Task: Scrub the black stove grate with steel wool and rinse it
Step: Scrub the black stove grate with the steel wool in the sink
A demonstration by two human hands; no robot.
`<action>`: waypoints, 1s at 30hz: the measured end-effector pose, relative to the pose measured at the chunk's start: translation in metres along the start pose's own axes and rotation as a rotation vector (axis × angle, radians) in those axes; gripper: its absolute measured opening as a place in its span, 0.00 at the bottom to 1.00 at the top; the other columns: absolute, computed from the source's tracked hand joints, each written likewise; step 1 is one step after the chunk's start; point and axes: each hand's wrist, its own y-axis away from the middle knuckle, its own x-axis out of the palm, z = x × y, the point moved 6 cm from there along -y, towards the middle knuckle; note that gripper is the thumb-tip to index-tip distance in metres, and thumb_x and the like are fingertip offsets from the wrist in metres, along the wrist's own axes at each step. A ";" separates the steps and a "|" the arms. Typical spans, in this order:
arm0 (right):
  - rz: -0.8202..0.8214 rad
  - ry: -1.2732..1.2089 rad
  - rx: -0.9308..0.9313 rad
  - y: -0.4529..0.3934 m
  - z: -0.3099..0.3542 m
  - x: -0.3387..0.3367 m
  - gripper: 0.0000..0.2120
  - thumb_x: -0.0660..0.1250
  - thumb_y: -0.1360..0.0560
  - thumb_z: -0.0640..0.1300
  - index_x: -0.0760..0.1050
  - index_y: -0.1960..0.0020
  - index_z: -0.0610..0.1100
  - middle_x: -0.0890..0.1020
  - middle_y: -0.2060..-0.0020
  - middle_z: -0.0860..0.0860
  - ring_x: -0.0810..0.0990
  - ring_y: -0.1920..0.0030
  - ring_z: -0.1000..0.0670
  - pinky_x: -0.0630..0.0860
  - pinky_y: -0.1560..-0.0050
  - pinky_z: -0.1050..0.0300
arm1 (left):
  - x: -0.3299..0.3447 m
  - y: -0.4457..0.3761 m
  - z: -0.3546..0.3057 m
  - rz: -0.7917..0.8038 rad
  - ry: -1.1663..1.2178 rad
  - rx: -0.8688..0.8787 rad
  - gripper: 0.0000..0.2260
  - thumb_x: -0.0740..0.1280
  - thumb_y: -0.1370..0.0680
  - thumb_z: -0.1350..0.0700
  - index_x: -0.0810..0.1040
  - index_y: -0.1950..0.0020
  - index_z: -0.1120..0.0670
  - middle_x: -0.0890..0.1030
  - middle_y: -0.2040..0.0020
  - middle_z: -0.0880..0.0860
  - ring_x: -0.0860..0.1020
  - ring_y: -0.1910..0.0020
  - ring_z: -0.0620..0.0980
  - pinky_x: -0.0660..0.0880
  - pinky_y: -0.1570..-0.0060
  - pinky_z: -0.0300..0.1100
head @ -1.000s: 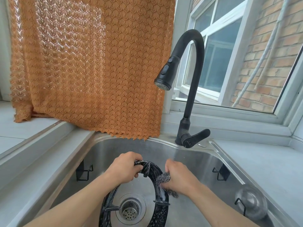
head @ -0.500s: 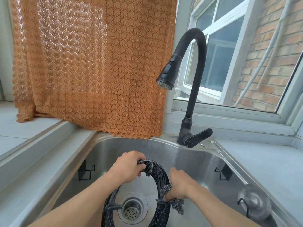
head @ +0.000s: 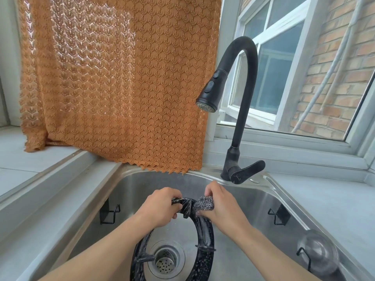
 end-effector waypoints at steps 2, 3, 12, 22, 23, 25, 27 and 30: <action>-0.021 -0.045 -0.064 0.000 0.005 -0.003 0.25 0.79 0.30 0.50 0.61 0.51 0.55 0.71 0.55 0.58 0.71 0.57 0.51 0.71 0.55 0.56 | 0.000 0.000 0.000 0.002 -0.002 0.006 0.06 0.66 0.18 0.56 0.78 0.56 0.49 0.86 0.61 0.50 0.78 0.70 0.43 0.78 0.58 0.43; -0.016 -0.049 -0.100 0.000 0.008 -0.004 0.26 0.79 0.29 0.50 0.61 0.50 0.56 0.71 0.54 0.58 0.71 0.56 0.52 0.71 0.55 0.56 | 0.000 0.000 0.000 0.006 -0.003 0.005 0.06 0.66 0.19 0.56 0.77 0.56 0.49 0.86 0.61 0.50 0.78 0.69 0.44 0.78 0.57 0.44; 0.085 -0.032 -0.037 -0.003 -0.011 -0.001 0.24 0.80 0.30 0.51 0.64 0.49 0.54 0.73 0.52 0.59 0.73 0.52 0.53 0.73 0.49 0.55 | 0.001 0.001 0.001 0.023 0.011 0.001 0.05 0.66 0.18 0.55 0.79 0.54 0.50 0.86 0.62 0.49 0.83 0.65 0.50 0.82 0.55 0.49; 0.467 0.170 0.299 0.016 -0.047 0.026 0.30 0.82 0.33 0.54 0.67 0.42 0.46 0.74 0.52 0.50 0.74 0.56 0.49 0.70 0.61 0.55 | 0.000 0.002 0.001 0.022 0.005 -0.018 0.06 0.66 0.18 0.55 0.80 0.54 0.51 0.86 0.62 0.50 0.81 0.65 0.48 0.80 0.57 0.45; 0.503 0.189 0.316 0.017 -0.048 0.029 0.31 0.82 0.33 0.54 0.68 0.41 0.45 0.74 0.50 0.49 0.75 0.53 0.47 0.72 0.57 0.53 | -0.001 0.002 0.002 0.021 0.005 -0.019 0.06 0.66 0.18 0.55 0.80 0.54 0.51 0.86 0.62 0.50 0.80 0.66 0.47 0.79 0.58 0.44; 0.577 0.224 0.341 0.021 -0.048 0.033 0.33 0.81 0.32 0.54 0.68 0.37 0.44 0.74 0.47 0.48 0.74 0.51 0.46 0.73 0.53 0.51 | -0.001 0.002 0.002 0.019 0.011 -0.021 0.06 0.66 0.18 0.55 0.80 0.54 0.50 0.86 0.62 0.49 0.80 0.66 0.47 0.80 0.58 0.45; 0.646 0.250 0.350 0.024 -0.048 0.036 0.36 0.81 0.32 0.54 0.68 0.34 0.42 0.72 0.47 0.49 0.73 0.49 0.45 0.72 0.52 0.52 | -0.001 0.001 0.001 0.022 0.012 -0.020 0.06 0.66 0.18 0.55 0.80 0.54 0.49 0.86 0.61 0.49 0.81 0.66 0.48 0.81 0.57 0.46; 0.640 0.243 0.348 0.023 -0.046 0.034 0.38 0.82 0.34 0.55 0.67 0.33 0.43 0.72 0.47 0.49 0.73 0.49 0.46 0.72 0.56 0.52 | -0.002 0.002 0.000 0.018 -0.002 -0.011 0.06 0.66 0.18 0.55 0.80 0.53 0.50 0.86 0.61 0.50 0.80 0.67 0.45 0.80 0.55 0.46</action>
